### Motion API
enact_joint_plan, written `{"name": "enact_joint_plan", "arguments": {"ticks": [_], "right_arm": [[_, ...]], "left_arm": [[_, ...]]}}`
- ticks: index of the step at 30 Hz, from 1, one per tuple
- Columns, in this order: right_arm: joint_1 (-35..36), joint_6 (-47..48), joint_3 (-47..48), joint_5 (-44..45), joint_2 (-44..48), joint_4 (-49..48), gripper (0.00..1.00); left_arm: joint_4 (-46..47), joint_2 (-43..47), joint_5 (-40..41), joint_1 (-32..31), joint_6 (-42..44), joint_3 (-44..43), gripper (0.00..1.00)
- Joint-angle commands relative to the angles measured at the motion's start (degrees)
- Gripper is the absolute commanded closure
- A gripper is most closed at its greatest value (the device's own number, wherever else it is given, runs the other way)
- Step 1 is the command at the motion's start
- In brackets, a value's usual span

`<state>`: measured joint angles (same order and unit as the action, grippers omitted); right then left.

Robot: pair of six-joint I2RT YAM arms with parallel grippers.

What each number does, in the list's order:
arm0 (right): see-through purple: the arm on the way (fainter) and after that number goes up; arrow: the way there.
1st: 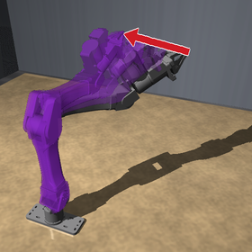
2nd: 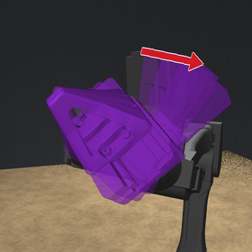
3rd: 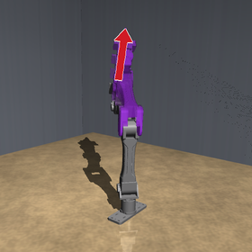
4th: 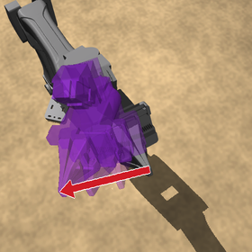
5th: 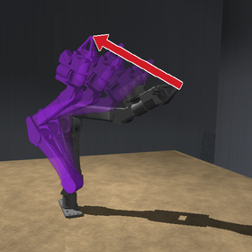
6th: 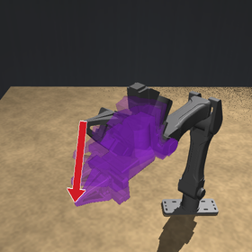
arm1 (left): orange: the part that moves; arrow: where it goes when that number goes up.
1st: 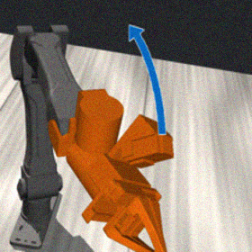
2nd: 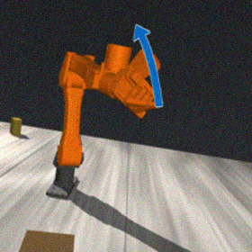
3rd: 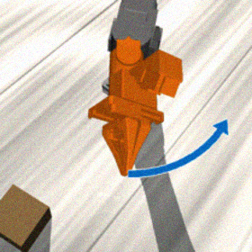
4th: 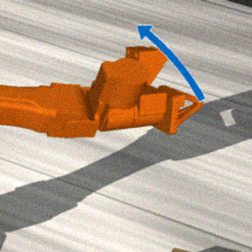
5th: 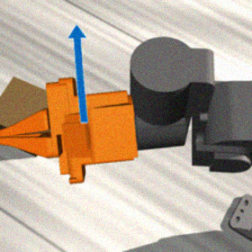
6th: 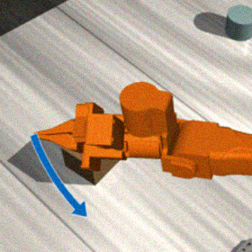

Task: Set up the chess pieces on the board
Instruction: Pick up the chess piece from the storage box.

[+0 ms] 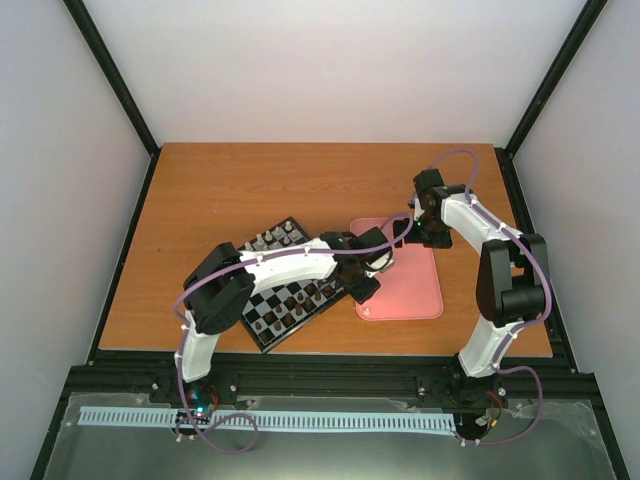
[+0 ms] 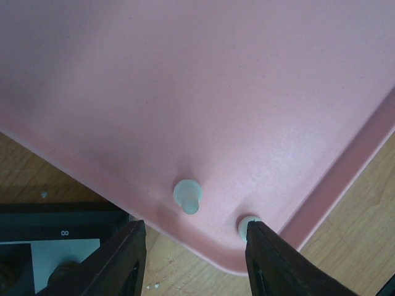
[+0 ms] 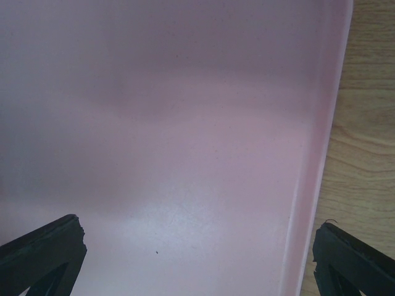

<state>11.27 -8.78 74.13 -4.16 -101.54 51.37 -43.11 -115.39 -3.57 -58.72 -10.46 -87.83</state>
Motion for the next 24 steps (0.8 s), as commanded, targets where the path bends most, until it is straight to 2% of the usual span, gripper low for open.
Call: {"name": "enact_joint_plan", "arguments": {"ticks": [1, 9, 24], "right_arm": [[0.3, 0.1, -0.1, -0.4, -0.6, -0.6, 0.0], [0.3, 0.2, -0.1, -0.2, -0.5, -0.2, 0.0], [0.3, 1.0, 0.4, -0.7, -1.4, -0.1, 0.0]], "left_arm": [[-0.6, 1.7, 0.6, -0.5, 0.6, -0.1, 0.53], [0.0, -0.8, 1.1, -0.4, 0.0, -0.4, 0.62], [1.2, -5.5, 1.0, 0.0, -1.3, -2.7, 0.62]]}}
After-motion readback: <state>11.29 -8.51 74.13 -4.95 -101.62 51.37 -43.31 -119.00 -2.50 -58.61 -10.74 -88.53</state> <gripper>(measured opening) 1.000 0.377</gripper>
